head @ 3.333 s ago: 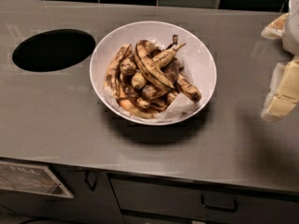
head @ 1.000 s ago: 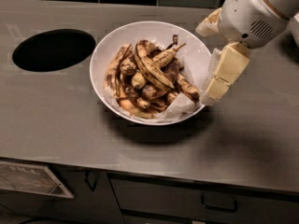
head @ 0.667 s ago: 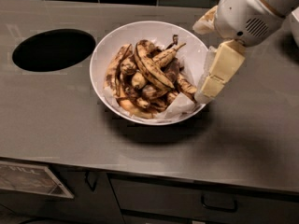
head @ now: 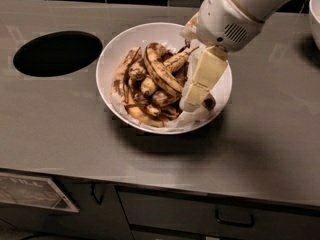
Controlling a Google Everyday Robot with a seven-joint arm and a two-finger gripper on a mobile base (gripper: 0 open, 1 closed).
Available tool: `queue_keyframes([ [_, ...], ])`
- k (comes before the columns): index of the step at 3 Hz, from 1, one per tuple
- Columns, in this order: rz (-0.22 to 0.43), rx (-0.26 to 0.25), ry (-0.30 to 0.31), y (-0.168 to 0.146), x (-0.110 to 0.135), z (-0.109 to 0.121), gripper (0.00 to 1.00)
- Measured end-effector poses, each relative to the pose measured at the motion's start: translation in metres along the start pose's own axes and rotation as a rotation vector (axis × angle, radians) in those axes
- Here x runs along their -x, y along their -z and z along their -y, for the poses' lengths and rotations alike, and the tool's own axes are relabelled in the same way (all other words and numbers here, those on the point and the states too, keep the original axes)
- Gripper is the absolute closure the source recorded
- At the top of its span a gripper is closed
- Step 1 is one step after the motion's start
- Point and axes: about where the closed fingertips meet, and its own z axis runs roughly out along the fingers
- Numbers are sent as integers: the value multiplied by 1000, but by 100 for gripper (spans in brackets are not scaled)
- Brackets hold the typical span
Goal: Pick banana from white bowl
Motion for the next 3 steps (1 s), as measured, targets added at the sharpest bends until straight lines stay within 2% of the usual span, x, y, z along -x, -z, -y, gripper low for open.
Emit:
queue_keyframes([
  [1,0,0,0,0,0,0,0],
  [3,-22,0,-67,-7,-5,-9,0],
])
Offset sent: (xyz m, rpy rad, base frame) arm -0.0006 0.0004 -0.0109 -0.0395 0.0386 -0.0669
